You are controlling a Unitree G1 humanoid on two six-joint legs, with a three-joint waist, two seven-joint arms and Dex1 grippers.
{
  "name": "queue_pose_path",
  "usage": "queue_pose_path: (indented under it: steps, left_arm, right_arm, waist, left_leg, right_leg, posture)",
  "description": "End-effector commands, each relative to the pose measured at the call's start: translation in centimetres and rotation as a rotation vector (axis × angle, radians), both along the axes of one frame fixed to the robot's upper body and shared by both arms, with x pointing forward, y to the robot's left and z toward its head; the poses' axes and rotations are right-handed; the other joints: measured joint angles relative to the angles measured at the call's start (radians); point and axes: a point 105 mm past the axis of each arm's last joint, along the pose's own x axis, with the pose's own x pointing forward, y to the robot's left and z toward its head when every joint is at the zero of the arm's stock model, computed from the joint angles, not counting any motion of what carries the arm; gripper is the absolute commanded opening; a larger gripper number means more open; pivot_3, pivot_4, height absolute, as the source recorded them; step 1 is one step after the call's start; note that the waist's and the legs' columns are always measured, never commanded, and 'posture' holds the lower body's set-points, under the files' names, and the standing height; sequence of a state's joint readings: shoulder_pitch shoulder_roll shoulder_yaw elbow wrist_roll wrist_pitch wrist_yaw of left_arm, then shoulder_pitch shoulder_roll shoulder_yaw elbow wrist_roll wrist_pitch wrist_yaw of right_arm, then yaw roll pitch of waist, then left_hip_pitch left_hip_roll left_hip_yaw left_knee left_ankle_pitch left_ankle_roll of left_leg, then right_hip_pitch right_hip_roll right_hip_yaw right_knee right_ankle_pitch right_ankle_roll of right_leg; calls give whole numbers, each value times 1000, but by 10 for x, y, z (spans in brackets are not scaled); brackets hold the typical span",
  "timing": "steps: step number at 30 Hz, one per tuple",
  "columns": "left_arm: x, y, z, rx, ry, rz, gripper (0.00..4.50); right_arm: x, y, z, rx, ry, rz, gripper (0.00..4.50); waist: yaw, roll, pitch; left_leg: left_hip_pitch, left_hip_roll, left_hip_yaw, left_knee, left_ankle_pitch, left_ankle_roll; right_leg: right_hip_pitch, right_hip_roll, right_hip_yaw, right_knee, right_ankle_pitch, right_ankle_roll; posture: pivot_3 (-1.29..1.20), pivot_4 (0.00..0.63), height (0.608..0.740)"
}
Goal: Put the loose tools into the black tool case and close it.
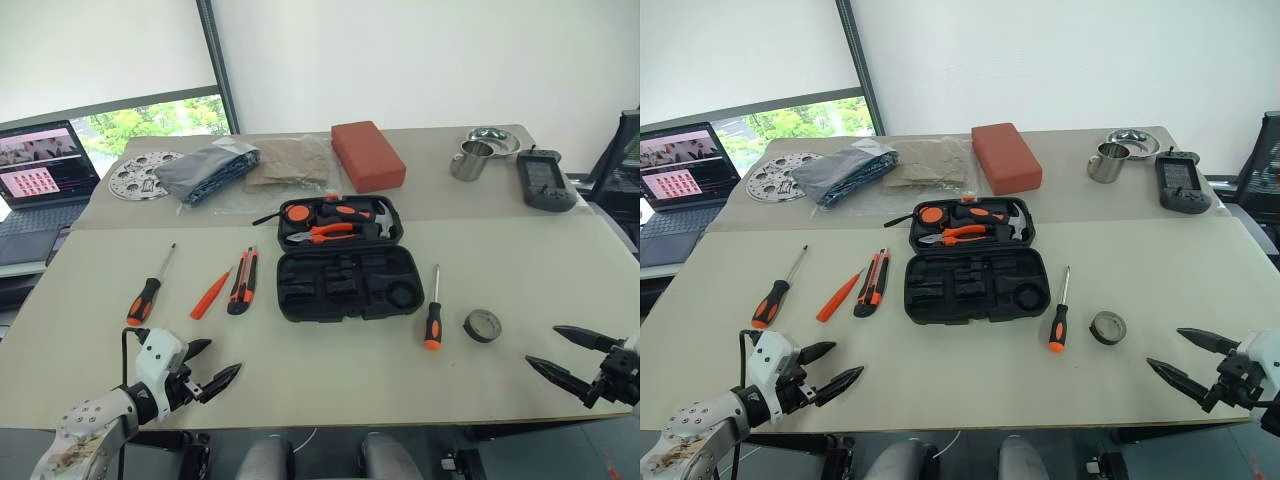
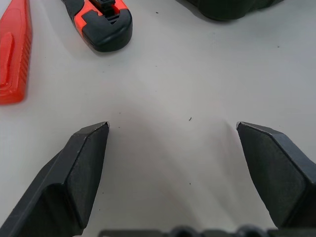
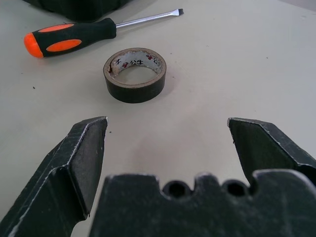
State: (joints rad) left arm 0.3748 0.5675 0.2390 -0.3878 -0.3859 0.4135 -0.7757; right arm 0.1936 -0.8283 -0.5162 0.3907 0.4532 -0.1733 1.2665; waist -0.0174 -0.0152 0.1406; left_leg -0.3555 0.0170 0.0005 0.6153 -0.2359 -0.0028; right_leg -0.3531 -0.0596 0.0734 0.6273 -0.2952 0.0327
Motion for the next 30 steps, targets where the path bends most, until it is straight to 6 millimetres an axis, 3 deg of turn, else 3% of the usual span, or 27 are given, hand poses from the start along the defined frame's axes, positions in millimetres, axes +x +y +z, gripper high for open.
queue_pose_path:
  steps: [1,14,20,25,30]
  left_arm:
    - [-2,4,-1,14,-1,0,4431]
    - [2,8,15,-25,-65,19,4431]
    - [13,21,45,-82,-233,93,4431]
    - [33,61,61,-65,-331,315,4431]
    - [47,87,62,-36,-315,478,4431]
  right_arm:
    - [2,-1,16,-25,-61,16,4500]
    - [8,1,18,-30,-76,27,4500]
    - [21,12,29,-28,-121,77,4500]
    - [37,38,45,17,-167,176,4500]
    - [48,100,64,100,-209,405,4500]
  waist:
    - [0,0,0]
    - [1,0,0]
    - [1,0,0]
    - [-1,0,0]
    - [-3,-1,0]
  left_leg:
    - [0,0,0,0,0,0]
    - [0,0,0,0,0,0]
    - [0,0,0,0,0,0]
    - [0,0,0,0,0,0]
    - [0,0,-3,0,0,0]
  right_leg:
    - [0,0,0,0,0,0]
    - [0,0,0,0,0,0]
    - [0,0,0,0,0,0]
    - [0,0,-1,1,0,0]
    - [0,1,-1,1,1,0]
  posture:
    - [0,150,707]
    - [0,150,707]
    - [0,150,707]
    - [0,150,707]
    - [0,150,707]
